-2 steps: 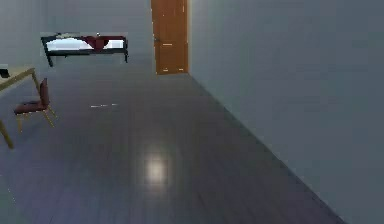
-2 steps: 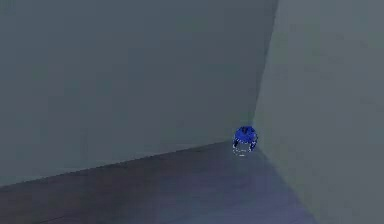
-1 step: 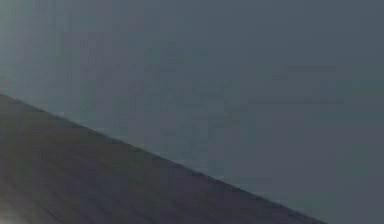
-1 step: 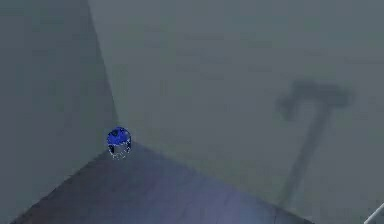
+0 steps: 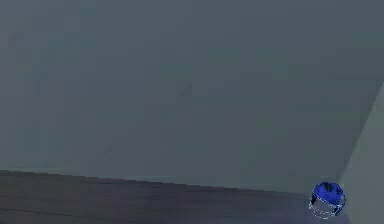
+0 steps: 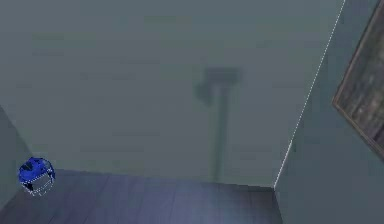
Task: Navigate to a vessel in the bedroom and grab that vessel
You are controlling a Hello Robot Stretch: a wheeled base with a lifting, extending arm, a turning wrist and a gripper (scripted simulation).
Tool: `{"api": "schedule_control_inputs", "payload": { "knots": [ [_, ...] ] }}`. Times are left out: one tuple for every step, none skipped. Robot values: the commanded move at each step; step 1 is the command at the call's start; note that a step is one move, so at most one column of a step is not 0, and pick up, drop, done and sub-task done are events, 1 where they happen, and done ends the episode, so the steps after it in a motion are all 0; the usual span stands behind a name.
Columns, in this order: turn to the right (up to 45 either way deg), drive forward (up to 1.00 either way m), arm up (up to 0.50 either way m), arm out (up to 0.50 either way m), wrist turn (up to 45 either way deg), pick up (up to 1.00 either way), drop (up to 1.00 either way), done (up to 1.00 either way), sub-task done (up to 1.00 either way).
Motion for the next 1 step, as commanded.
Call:
{"api": "schedule_control_inputs", "payload": {
  "knots": [
    [0.0, 0.05, 0.00, 0.00, 0.0, 0.00, 0.00, 0.00, 0.00]
  ]
}}
